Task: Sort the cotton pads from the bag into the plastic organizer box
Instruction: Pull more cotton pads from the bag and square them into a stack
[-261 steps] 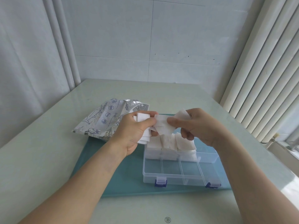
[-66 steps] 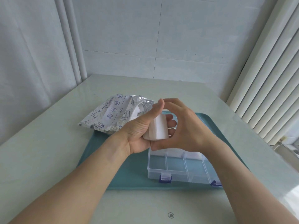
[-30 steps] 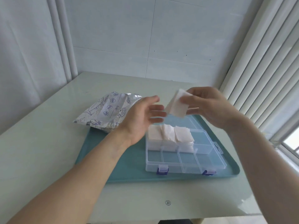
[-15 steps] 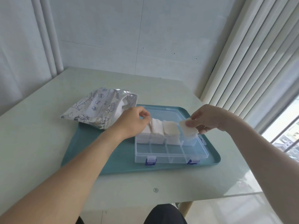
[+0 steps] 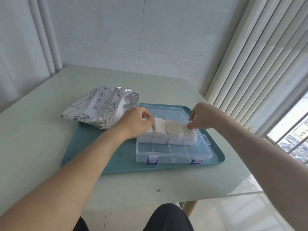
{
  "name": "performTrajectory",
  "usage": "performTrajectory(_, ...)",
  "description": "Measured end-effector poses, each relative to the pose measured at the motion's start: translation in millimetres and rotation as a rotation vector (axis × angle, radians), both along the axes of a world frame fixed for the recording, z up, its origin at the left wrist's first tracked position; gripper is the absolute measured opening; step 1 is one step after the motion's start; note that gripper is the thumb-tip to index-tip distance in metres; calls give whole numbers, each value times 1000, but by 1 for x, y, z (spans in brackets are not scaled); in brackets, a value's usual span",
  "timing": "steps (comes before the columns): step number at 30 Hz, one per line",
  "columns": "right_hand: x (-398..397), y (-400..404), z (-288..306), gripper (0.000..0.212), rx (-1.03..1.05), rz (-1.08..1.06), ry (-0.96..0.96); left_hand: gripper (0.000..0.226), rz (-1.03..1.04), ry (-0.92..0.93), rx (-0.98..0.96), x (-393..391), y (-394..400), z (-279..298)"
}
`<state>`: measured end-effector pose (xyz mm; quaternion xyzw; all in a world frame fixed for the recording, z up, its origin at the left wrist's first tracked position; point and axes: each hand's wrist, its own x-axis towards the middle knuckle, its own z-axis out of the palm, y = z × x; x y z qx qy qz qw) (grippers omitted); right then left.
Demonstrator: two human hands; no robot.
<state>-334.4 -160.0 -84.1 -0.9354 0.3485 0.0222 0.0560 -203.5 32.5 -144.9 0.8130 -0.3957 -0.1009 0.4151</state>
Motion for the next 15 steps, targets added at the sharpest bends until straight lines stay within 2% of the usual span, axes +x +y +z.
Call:
performTrajectory(2, 2, 2, -4, 36, -19, -10, 17, 20, -5, -4, 8, -1, 0, 0)
performTrajectory(6, 0, 2, -4, 33, -67, 6, 18, 22, -6, -7, 17, 0, 0, 0)
performTrajectory(11, -2, 2, -6, 53, -303, 93, 8, 25, -10, -18, 21, -1, 0, 0)
performTrajectory(15, -5, -1, -5, 25, -70, 213, -11, 24, -6, -13, 21, 0, -1, -1)
